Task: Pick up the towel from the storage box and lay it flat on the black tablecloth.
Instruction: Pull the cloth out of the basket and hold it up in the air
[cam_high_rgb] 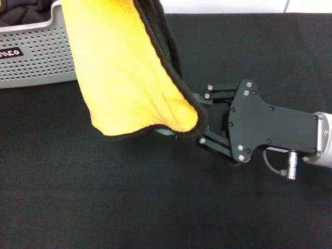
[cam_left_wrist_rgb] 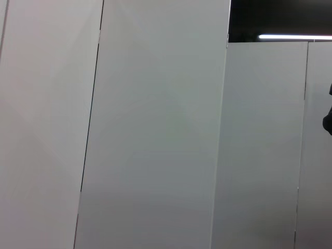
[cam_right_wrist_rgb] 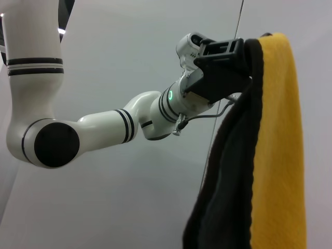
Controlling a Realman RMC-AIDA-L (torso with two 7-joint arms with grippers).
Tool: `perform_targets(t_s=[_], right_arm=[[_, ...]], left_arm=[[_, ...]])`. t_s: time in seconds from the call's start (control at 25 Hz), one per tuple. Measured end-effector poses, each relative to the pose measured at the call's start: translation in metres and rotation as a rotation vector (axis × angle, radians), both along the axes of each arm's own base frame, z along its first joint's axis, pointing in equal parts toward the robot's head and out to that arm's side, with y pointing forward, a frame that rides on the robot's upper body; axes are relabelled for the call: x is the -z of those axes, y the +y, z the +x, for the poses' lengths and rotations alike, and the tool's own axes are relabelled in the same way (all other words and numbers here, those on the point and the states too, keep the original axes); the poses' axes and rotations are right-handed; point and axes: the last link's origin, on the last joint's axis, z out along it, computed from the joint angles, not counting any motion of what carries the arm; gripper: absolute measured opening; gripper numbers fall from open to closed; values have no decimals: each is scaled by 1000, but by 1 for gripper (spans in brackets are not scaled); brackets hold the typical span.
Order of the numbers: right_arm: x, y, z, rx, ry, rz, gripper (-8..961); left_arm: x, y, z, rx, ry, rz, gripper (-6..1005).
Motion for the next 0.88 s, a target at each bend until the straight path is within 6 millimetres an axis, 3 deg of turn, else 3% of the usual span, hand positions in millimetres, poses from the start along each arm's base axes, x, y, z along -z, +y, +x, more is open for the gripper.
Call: perform_targets(t_s=[0.68,0.88], right_arm=[[5,2,2,22,-28,-7,235],[9,4,1,22,-48,-3,111]], left_arm=[[0,0,0,6,1,2,10],[1,0,0,4,3,1,11]])
